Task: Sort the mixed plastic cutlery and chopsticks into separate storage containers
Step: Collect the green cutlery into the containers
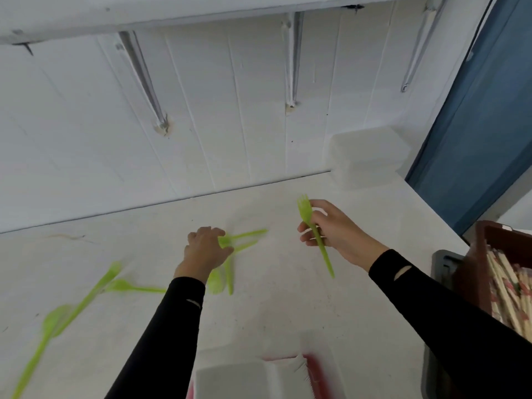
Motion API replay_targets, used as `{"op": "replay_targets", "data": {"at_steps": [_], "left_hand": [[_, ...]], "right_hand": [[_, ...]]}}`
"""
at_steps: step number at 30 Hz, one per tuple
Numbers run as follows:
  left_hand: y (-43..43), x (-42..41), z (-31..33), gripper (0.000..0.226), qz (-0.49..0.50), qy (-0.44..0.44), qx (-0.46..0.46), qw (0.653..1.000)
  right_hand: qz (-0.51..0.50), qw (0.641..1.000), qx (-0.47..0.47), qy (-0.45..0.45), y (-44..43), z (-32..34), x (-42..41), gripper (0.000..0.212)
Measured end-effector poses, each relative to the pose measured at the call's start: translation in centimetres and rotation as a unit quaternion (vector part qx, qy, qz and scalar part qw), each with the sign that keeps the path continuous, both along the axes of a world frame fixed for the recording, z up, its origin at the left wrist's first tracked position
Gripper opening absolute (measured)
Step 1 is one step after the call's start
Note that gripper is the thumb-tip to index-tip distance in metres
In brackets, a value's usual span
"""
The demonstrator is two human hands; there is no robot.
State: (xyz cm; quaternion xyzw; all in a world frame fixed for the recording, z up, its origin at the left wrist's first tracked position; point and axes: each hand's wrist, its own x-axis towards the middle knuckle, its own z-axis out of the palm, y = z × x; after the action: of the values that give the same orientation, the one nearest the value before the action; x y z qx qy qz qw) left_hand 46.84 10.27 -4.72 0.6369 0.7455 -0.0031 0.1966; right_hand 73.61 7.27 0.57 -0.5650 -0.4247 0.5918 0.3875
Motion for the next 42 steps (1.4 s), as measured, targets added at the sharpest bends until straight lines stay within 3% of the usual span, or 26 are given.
{"op": "replay_targets", "data": {"at_steps": [3, 7, 10, 13, 15, 20, 24, 28, 31, 34, 36, 39, 41, 42], "left_hand": [[-0.3, 0.5, -0.8, 0.036, -0.003, -0.010, 0.047, 0.999], [-0.3, 1.8, -0.9, 0.022, -0.051, 0.012, 0.076, 0.996], [-0.3, 3.1, -0.2, 0.018, -0.069, -0.064, 0.148, 0.984], [-1.0, 5.2, 1.5, 0.017, -0.140, -0.154, 0.292, 0.933], [-1.7, 6.6, 1.9, 0.022, -0.234, -0.187, 0.335, 0.893], [-2.7, 8.7, 1.3, 0.021, -0.419, -0.200, 0.340, 0.818], [-2.9, 9.4, 0.8, 0.022, -0.466, -0.215, 0.365, 0.777], [-2.5, 9.1, 0.4, 0.017, -0.467, -0.233, 0.371, 0.768], [-2.7, 9.0, 0.7, 0.018, -0.462, -0.249, 0.353, 0.774], [-2.8, 8.9, 1.1, 0.020, -0.453, -0.251, 0.354, 0.779], [-2.0, 8.3, 1.1, 0.022, -0.393, -0.241, 0.381, 0.802], [-0.2, 5.5, 0.9, 0.024, -0.149, -0.184, 0.375, 0.896], [0.3, 3.0, 0.1, 0.038, -0.022, -0.058, 0.227, 0.972], [0.2, 2.0, -0.3, 0.045, 0.004, 0.003, 0.138, 0.990]], "right_hand": [[-0.011, 0.999, 0.007, 0.032, 0.3, 0.4, 0.4, 0.019], [0.009, 1.000, -0.009, 0.003, 0.2, -0.3, 0.0, 0.013], [0.035, 0.999, -0.019, -0.004, 0.2, -0.7, -0.2, 0.017], [0.019, 0.994, -0.098, 0.039, 0.3, -1.0, -0.4, 0.019], [-0.001, 0.986, -0.146, 0.080, 0.3, -1.2, -0.4, 0.020], [-0.015, 0.983, -0.152, 0.106, 0.2, -1.4, -0.2, 0.015], [0.004, 0.966, -0.159, 0.203, 0.3, -1.1, -0.3, 0.024], [0.051, 0.953, -0.169, 0.246, 0.4, -0.6, -0.1, 0.041], [0.075, 0.962, -0.141, 0.220, 0.2, -1.0, -0.3, 0.032], [0.019, 0.969, -0.126, 0.210, 0.3, -1.7, -0.7, 0.020], [0.001, 0.964, -0.125, 0.233, 0.4, -1.8, -0.8, 0.017], [-0.008, 0.963, -0.130, 0.234, 0.6, -1.4, -0.5, 0.011], [-0.004, 0.966, -0.131, 0.223, 0.6, -1.3, -0.3, 0.006], [0.000, 0.966, -0.134, 0.221, 0.6, -1.4, -0.3, 0.006]]}}
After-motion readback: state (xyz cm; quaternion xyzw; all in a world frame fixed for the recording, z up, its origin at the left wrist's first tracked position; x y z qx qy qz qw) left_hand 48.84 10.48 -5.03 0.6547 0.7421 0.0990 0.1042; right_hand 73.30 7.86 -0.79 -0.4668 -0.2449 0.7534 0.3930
